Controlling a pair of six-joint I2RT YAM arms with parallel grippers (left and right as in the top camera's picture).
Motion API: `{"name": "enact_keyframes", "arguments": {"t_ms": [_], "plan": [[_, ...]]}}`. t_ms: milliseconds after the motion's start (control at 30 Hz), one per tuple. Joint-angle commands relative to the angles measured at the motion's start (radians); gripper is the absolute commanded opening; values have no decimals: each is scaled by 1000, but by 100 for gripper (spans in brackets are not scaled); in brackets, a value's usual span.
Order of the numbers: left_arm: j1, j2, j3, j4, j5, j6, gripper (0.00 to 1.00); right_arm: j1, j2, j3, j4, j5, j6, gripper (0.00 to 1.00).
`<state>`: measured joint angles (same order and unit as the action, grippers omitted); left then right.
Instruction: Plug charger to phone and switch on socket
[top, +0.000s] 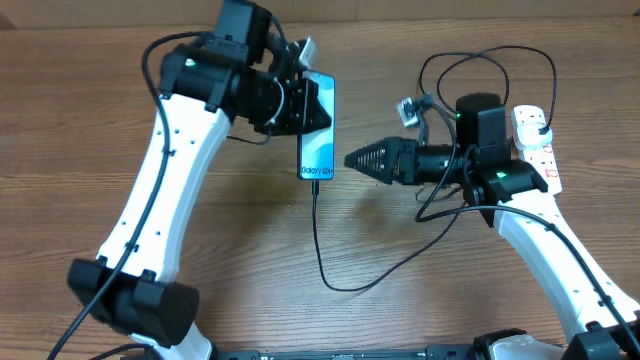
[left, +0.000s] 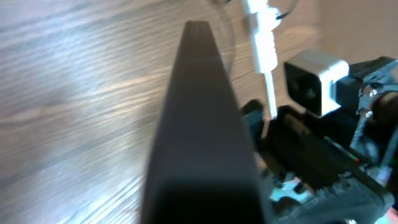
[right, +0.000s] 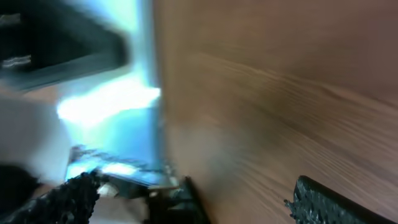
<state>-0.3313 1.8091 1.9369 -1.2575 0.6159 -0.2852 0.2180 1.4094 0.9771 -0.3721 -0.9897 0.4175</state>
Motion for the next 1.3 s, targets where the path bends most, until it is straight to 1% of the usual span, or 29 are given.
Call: {"name": "enact_keyframes", "arguments": {"t_ms": [0,100,233,333,400,467,533,633,667,767,867,967,1100,1200,1267], "plan": [[-39,56,12,-2,-43,4,4,6,-5,10,-76,186,-143,100],[-50,85,12,23,84,45,4,6,-5,10,-79,90,-146,100],[-44,100,12,65,305,94,4,-2,-5,10,26,-116,-140,97],[-35,100,12,70,498,145,4,-7,-5,10,114,-171,-75,95],[-35,100,12,73,626,198,4,-7,-5,10,163,-193,-35,91],[-35,100,12,82,707,227,4,-6,-5,11,204,-220,-7,82],[-34,100,12,105,731,227,4,-2,-5,11,241,-259,9,71],[-34,100,12,135,720,226,4,-3,-5,11,259,-296,10,52],[-34,100,12,145,719,226,4,-3,-5,11,259,-296,10,49],[-27,100,12,178,719,226,4,-5,-5,11,267,-300,40,49],[-13,100,12,201,720,225,4,-5,-5,11,301,-299,117,52],[-3,100,12,203,721,225,4,-5,-5,11,356,-299,182,51],[-2,100,12,205,732,226,4,-5,-5,11,486,-298,280,47],[-1,100,12,226,755,225,4,-5,-5,11,559,-295,346,43],[4,100,12,253,781,224,4,-4,-5,11,579,-295,362,41]]}}
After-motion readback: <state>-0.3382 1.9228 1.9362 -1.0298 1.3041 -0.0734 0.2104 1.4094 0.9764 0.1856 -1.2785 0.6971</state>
